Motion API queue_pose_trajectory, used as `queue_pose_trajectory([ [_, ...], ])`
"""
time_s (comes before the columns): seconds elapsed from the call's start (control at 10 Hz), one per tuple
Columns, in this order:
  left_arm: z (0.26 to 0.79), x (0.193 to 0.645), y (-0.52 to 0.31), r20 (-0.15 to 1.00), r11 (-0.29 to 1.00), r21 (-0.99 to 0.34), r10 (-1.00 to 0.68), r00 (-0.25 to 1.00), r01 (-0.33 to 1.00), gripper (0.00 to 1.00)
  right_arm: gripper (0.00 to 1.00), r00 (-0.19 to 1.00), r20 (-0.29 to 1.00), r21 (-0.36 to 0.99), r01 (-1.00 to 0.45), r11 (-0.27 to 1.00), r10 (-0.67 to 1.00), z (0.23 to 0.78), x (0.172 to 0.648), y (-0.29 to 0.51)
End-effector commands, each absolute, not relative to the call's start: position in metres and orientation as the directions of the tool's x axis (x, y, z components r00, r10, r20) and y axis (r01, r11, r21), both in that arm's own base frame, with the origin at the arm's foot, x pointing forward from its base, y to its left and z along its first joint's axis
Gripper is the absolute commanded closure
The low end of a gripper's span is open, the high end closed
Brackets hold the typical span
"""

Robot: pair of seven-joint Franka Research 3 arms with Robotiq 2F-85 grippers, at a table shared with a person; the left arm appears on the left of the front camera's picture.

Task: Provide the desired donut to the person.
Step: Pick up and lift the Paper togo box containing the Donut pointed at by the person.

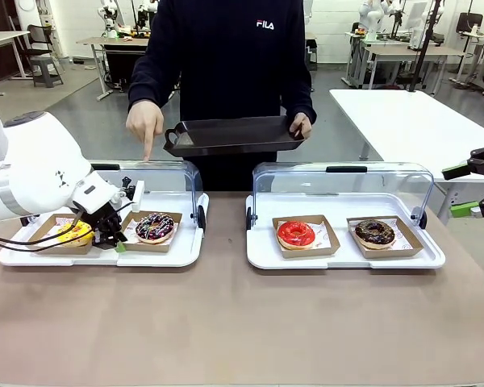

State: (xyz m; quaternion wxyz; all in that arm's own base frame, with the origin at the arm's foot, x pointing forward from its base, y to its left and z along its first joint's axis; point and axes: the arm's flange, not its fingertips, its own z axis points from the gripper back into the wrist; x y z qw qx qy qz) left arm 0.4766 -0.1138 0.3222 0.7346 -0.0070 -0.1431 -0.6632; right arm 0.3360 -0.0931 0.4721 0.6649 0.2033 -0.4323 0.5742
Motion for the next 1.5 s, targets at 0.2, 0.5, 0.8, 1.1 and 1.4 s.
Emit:
queue_pose_trajectory([
  [0.2,0.324,0.475,-0.115,0.196,0.128,0.156,-0.976,0.096,0.980,1.00,0.00,-0.041,0.823,-0.229,-0.937,0.264,0.567,0.472,0.339,-0.093],
  [0.5,0.333,0.455,-0.112,0.197,0.109,0.183,-0.978,0.073,0.977,1.00,0.00,-0.041,0.823,-0.229,-0.937,0.264,0.567,0.472,0.339,-0.093],
  [0.8,0.370,0.406,-0.097,0.222,0.044,0.216,-0.975,-0.005,0.975,1.00,0.00,-0.041,0.823,-0.229,-0.937,0.264,0.567,0.472,0.339,-0.093],
  [1.1,0.410,0.355,-0.070,0.200,-0.040,0.198,-0.977,-0.080,0.979,1.00,0.00,-0.041,0.823,-0.229,-0.937,0.264,0.567,0.472,0.339,-0.093],
  [1.4,0.468,0.315,-0.042,0.257,-0.113,0.162,-0.954,-0.152,0.980,1.00,0.00,-0.041,0.823,-0.229,-0.937,0.264,0.567,0.472,0.339,-0.093],
])
